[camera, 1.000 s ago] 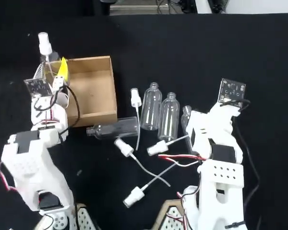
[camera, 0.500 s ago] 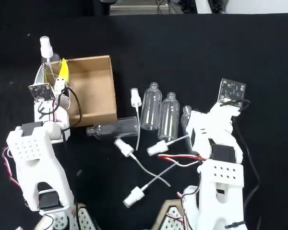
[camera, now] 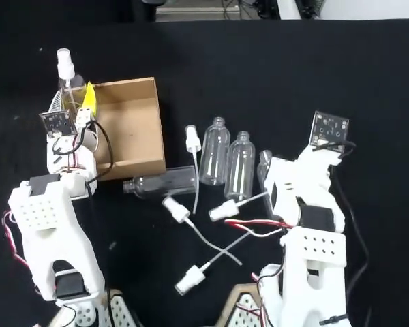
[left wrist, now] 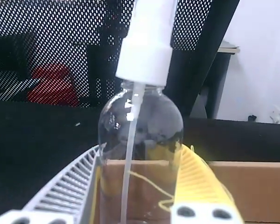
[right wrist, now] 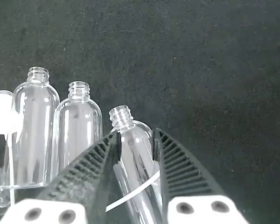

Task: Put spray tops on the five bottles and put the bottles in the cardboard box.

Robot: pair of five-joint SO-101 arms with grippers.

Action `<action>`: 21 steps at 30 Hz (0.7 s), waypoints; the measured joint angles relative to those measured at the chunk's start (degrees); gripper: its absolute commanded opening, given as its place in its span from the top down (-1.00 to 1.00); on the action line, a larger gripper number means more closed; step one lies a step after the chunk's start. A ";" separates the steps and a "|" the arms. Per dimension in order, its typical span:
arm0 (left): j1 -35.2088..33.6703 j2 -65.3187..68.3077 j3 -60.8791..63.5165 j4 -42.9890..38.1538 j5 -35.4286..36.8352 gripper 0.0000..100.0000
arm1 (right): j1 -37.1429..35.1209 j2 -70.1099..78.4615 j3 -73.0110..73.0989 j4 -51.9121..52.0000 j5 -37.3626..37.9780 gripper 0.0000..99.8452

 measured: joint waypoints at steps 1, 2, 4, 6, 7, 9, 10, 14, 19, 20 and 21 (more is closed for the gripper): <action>0.00 0.00 0.00 0.00 0.00 0.85 | 0.00 0.00 0.00 0.00 0.00 0.80; 0.00 0.00 0.00 0.00 0.00 0.78 | 0.00 0.00 0.00 0.00 0.00 0.80; 0.00 0.00 0.00 0.00 0.00 0.63 | 0.00 0.00 0.00 0.00 0.00 0.80; 0.00 0.00 0.00 0.00 0.00 0.50 | 0.00 0.00 0.00 0.00 0.00 0.80; 0.00 0.00 0.00 0.00 0.00 0.48 | 0.00 0.00 0.00 0.00 0.00 0.80; 0.00 0.00 0.00 0.00 0.00 0.49 | 0.00 0.00 0.00 0.00 0.00 0.80; 0.00 0.00 0.00 0.00 0.00 0.50 | 0.00 0.00 0.00 0.00 0.00 0.80; 0.00 0.00 0.00 0.00 0.00 0.49 | 0.00 0.00 0.00 0.00 0.00 0.80; 0.00 0.00 0.00 0.00 0.00 0.46 | 0.00 0.00 0.00 0.00 0.00 0.80; 0.00 0.00 0.00 -0.44 0.00 0.43 | 0.00 0.00 0.00 0.00 0.00 0.80; 0.00 0.00 0.70 -1.49 0.00 0.40 | 0.00 0.00 0.00 0.00 0.00 0.80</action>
